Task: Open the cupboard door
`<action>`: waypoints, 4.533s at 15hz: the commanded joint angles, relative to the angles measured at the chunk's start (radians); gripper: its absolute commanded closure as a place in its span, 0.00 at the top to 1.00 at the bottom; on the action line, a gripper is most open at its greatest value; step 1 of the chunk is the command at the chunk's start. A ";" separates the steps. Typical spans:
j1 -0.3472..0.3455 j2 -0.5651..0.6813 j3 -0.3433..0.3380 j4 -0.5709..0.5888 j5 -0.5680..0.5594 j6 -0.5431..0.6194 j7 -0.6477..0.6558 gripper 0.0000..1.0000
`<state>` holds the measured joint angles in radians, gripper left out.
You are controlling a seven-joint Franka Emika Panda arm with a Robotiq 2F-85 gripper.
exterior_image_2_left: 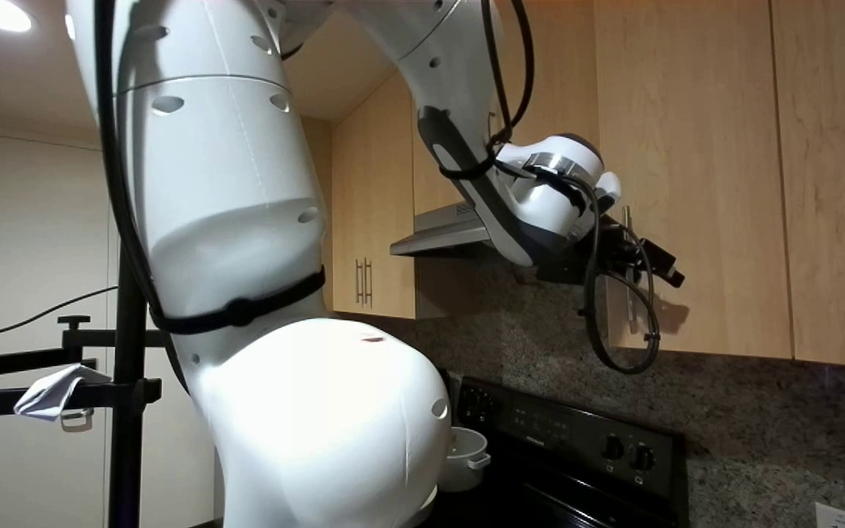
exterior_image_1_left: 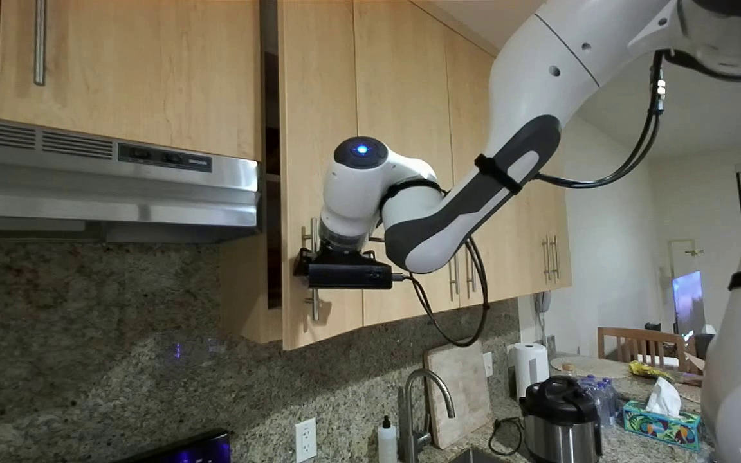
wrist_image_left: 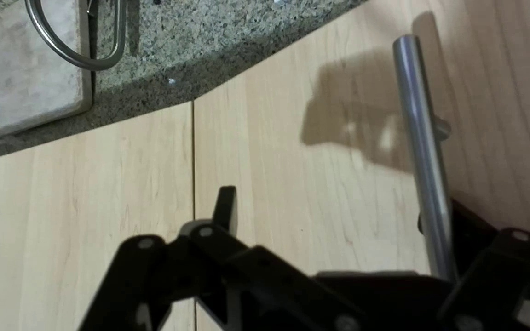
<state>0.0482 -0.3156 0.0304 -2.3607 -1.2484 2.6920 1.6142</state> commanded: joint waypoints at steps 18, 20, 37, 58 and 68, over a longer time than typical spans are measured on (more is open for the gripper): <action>0.077 -0.323 -0.331 -0.273 0.058 0.173 -0.662 1.00; 0.012 -0.345 -0.294 -0.308 0.160 0.214 -0.790 1.00; -0.010 -0.640 -0.526 -0.382 0.583 0.043 -1.670 1.00; 0.126 -0.784 0.000 -0.242 1.072 -0.527 -1.847 1.00; 0.098 -0.535 0.084 -0.105 1.103 -0.357 -1.689 1.00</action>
<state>0.1945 -0.9344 0.0783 -2.5111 -0.1608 2.2607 -0.1594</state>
